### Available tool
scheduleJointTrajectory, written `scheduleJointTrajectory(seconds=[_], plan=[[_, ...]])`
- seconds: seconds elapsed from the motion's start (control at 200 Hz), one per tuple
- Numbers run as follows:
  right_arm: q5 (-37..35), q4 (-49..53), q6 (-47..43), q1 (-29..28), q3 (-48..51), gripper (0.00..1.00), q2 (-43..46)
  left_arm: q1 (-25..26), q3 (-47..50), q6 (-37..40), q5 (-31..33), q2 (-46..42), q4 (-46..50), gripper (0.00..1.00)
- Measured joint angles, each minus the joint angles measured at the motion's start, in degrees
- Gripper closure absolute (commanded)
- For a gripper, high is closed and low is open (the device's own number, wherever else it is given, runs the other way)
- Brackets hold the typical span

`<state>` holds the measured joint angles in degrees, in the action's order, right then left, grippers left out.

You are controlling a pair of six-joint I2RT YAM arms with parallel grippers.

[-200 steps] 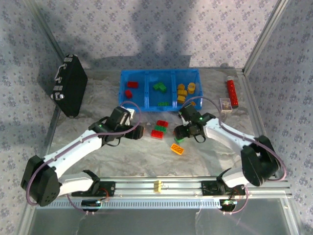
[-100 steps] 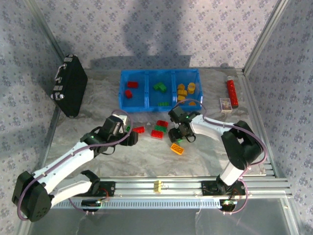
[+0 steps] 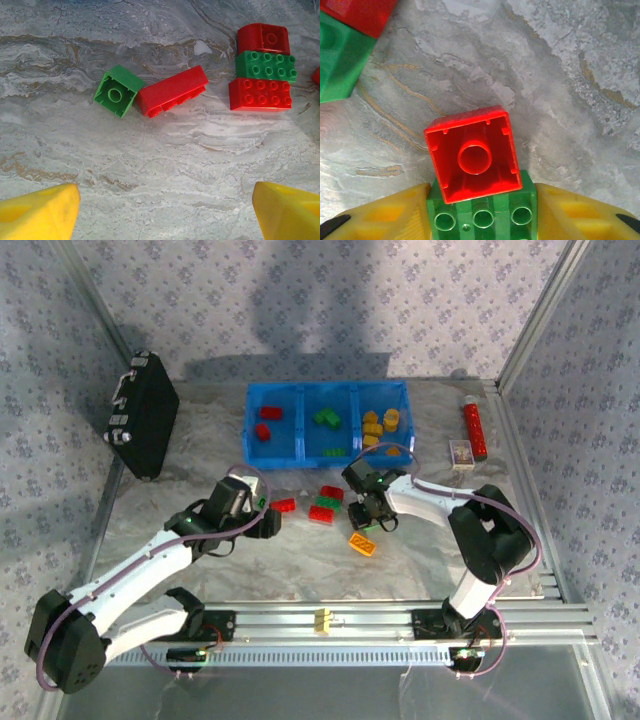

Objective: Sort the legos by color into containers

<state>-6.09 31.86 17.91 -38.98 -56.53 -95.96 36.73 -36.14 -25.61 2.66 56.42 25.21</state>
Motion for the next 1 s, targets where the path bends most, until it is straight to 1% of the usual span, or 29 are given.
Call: scheduleJointTrajectory(seconds=[0.17,0.31,0.44,0.61,0.705,0.8,0.82,0.835,0.855,0.884,0.899,0.954,0.999], plan=[[-0.8,2.5,0.2,-1.2,-1.3,0.55,1.0,-0.4,0.0,0.0,0.1,-1.0,0.0,0.11],[-1.8,5.7,0.1,-1.7,-3.5,0.55,4.9,-0.7,0.0,0.0,0.4,-1.7,0.0,0.11],[-2.4,8.3,-0.1,-1.8,-7.9,0.55,8.2,-0.7,0.0,0.0,0.4,-2.0,0.0,0.11],[-2.7,10.9,-2.5,-1.0,-19.6,0.55,7.1,-0.7,0.1,-0.5,0.3,-2.8,0.0,0.12],[-2.7,11.5,-4.4,0.5,-28.9,0.55,3.0,-0.7,0.5,-1.1,0.2,-3.9,0.1,0.12],[-1.8,11.7,-6.3,2.7,-38.6,0.55,-3.4,-0.7,0.9,-1.8,-0.1,-5.5,0.3,0.12],[-1.7,11.6,-6.6,3.1,-40.2,0.53,-4.8,-0.7,1.0,-1.9,-0.2,-5.8,0.4,0.12],[-1.4,11.8,-6.9,3.7,-42.0,0.50,-6.3,-0.7,1.0,-2.0,-0.3,-5.9,0.4,0.12],[-1.2,12.1,-7.0,4.1,-43.8,0.43,-7.8,-0.7,1.0,-2.1,-0.3,-6.2,0.5,0.12],[-0.9,12.6,-7.2,5.0,-47.1,0.27,-10.6,-0.7,1.0,-2.2,-0.3,-6.4,0.6,0.12],[-0.7,13.1,-7.6,5.3,-48.7,0.23,-12.0,-0.7,1.0,-2.2,-0.3,-6.5,0.7,0.12],[-0.8,13.7,-8.2,6.3,-53.3,0.16,-16.3,-0.6,1.0,-2.3,-0.3,-6.7,1.1,0.12],[-1.3,13.3,-8.6,6.5,-53.6,0.14,-17.6,-0.3,1.0,-2.4,-0.3,-6.7,1.7,0.12]])
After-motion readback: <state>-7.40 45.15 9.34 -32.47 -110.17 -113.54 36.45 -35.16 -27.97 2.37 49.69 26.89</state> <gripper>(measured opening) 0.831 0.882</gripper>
